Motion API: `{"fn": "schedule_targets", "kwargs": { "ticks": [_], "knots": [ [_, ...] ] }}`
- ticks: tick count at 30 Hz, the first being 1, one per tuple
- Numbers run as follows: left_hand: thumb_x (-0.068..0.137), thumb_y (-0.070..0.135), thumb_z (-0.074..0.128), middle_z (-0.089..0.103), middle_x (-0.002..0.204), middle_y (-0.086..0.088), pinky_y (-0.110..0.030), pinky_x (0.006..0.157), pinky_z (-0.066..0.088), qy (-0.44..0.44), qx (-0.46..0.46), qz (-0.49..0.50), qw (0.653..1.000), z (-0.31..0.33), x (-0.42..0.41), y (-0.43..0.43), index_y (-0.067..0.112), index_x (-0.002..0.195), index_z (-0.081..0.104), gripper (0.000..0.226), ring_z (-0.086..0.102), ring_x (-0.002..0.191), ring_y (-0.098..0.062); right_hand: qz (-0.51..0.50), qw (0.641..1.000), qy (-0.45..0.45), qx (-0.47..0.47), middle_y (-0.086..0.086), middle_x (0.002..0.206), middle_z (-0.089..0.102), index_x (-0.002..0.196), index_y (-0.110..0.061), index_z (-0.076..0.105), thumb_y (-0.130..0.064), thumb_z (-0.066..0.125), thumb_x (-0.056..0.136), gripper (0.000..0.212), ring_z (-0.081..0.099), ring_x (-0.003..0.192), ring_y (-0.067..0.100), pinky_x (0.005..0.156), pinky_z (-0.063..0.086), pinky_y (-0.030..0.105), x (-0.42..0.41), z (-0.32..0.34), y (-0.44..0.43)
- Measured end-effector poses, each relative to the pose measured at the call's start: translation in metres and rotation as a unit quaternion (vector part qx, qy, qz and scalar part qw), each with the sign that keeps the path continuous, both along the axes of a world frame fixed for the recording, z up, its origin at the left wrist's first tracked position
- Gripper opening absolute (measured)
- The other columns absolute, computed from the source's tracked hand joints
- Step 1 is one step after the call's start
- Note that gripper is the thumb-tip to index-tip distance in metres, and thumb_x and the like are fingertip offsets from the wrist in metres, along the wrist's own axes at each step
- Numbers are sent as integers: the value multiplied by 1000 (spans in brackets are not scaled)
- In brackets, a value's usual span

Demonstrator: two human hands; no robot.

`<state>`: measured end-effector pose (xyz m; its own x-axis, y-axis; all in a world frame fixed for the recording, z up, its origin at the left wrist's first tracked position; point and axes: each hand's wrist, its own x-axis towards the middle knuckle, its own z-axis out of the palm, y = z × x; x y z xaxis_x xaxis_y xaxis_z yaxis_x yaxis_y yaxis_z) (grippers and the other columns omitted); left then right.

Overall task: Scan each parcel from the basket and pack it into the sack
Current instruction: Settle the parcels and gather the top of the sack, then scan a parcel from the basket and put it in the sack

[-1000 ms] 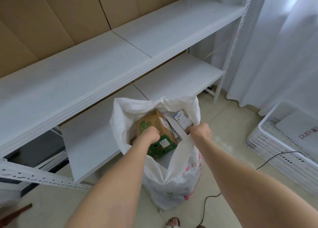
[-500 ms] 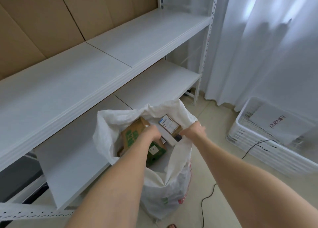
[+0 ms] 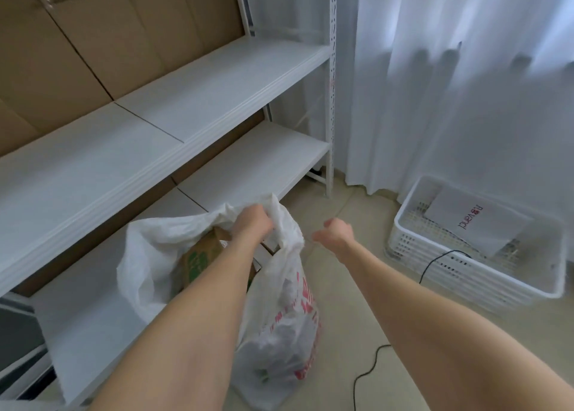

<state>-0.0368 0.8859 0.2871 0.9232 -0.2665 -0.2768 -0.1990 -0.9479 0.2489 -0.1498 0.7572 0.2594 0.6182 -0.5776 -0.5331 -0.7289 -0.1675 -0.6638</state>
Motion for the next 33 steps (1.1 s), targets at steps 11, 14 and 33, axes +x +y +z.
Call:
{"fn": "schedule_targets", "kwargs": {
  "ticks": [11,14,33],
  "knots": [
    [91,16,49,60,126,-2,-32,98,46,55,-50,-146,987,-11,-92,-172,23,109,68,27,54,117,-22,-62,998,10,-11,16,130,57,126,-9,59,-22,61,88,40,57,115,32,99,49,39,-86,-7,-151],
    [90,16,50,60,127,-4,-28,99,42,69,-36,-170,982,-20,-93,-211,22,110,68,28,51,120,-23,-80,996,21,-18,16,126,60,122,-8,62,-18,58,89,34,59,112,33,96,51,40,-91,-15,-185],
    [89,14,50,58,129,-6,-31,101,43,122,-34,-315,941,-73,-10,-493,21,112,68,30,54,119,-24,-219,974,49,-26,10,122,64,118,-10,63,-14,56,90,29,60,107,27,81,43,28,-23,-52,-421]
  ]
}}
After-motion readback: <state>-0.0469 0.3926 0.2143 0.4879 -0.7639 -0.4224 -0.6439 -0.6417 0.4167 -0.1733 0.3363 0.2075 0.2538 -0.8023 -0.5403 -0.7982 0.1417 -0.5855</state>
